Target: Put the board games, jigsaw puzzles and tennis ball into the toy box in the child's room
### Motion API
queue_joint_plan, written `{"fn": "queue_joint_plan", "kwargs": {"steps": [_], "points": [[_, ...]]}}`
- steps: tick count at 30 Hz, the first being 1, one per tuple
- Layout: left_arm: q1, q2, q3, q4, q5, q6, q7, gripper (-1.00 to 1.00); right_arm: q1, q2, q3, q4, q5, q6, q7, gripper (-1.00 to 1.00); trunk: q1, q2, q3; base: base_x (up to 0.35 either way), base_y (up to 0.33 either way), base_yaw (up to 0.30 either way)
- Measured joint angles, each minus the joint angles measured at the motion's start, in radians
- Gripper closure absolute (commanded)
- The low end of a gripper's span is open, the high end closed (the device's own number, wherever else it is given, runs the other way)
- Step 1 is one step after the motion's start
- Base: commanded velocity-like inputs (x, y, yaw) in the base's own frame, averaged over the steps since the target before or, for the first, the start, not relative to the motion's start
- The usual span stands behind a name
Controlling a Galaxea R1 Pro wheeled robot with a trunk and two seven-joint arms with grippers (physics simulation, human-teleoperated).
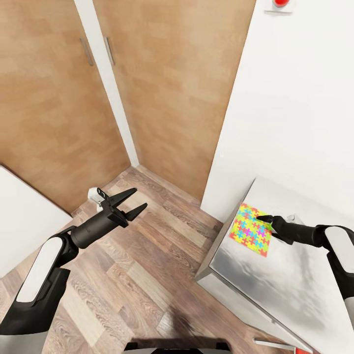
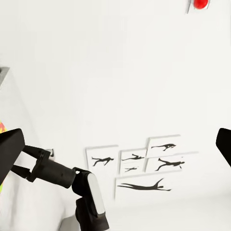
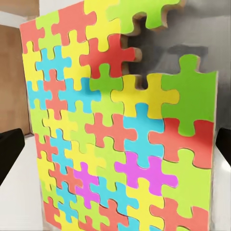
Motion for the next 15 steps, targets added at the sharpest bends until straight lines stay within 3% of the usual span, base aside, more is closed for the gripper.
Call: {"fn": "queue_joint_plan", "kwargs": {"steps": [8,15], "points": [[0.0,0.0,0.0,0.0,0.0,0.0,0.0,-1.0,0.0,0.0,0.0,0.0,0.0,0.0,0.0,-1.0,0.0,0.0,0.0,0.0,0.0,0.209],[0.0,0.0,0.0,0.0,0.0,0.0,0.0,-1.0,0.0,-0.001,0.0,0.0,0.0,0.0,0.001,-1.0,0.0,0.0,0.0,0.0,0.0,0.09]]}}
